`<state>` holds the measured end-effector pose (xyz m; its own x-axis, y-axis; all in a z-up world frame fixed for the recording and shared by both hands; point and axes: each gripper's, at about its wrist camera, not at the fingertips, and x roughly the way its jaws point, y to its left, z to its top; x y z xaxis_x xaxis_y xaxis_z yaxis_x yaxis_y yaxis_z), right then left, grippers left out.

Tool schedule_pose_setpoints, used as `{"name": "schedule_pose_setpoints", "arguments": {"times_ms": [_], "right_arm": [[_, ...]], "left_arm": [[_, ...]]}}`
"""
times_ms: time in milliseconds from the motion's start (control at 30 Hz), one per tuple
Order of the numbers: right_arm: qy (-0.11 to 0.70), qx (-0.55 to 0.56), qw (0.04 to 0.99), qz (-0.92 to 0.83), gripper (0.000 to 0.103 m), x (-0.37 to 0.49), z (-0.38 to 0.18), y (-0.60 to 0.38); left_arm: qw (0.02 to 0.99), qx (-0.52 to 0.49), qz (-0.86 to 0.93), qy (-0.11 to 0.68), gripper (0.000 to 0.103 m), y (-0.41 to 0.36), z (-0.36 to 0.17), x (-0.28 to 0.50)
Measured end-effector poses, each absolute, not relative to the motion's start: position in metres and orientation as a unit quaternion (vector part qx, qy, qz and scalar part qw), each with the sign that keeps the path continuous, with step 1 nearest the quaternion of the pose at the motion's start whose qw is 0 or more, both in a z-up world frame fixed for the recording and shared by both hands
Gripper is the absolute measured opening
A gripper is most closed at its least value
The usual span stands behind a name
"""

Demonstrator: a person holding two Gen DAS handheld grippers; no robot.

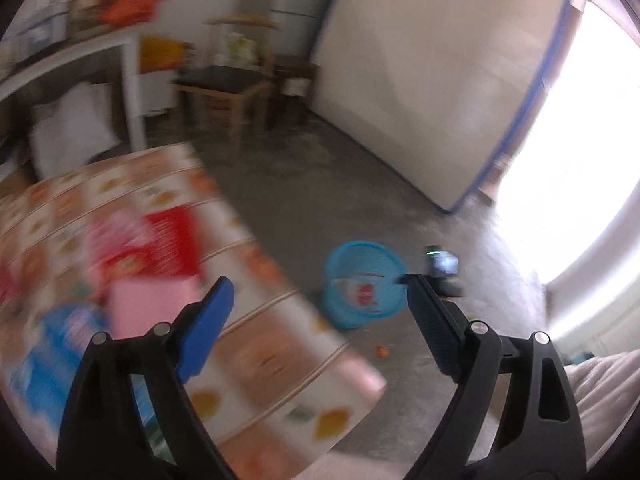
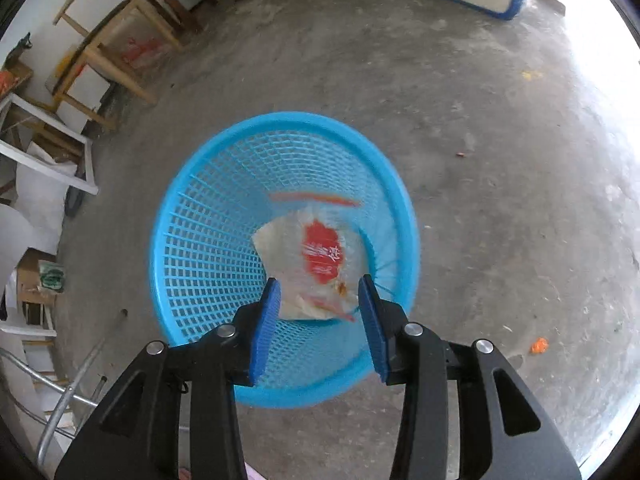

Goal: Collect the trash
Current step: 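Move the right gripper back to the table and grasp the blue Yakult bag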

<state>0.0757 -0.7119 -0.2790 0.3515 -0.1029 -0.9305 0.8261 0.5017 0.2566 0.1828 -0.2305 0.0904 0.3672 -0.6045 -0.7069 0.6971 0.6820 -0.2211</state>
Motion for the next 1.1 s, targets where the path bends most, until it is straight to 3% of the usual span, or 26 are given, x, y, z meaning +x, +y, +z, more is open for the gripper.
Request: {"name": "schedule_pose_setpoints", "arguments": {"times_ms": [200,433,600,767,1100], "right_arm": [[0.433,0.373,0.770,-0.284,0.043,0.042,-0.219,-0.684],[0.383,0.362,0.827,-0.197,0.067,0.019,-0.138,-0.622],[0.359,0.345,0.860,-0.109,0.069,0.035,-0.077,-0.572],[0.334,0.307,0.891,0.006,0.079,0.069,-0.013,-0.503],[0.400,0.226,0.856,0.237,0.085,0.156,0.027,-0.311]], "left_arm": [[0.857,0.045,-0.343,0.382,0.084,-0.148,0.087,0.158],[0.880,0.014,-0.297,0.369,0.084,-0.096,0.087,0.142],[0.892,-0.007,-0.273,0.360,0.084,-0.061,0.076,0.125],[0.904,-0.014,-0.249,0.349,0.084,-0.031,0.067,0.112],[0.913,-0.047,-0.216,0.342,0.084,0.019,0.041,0.100]]}}
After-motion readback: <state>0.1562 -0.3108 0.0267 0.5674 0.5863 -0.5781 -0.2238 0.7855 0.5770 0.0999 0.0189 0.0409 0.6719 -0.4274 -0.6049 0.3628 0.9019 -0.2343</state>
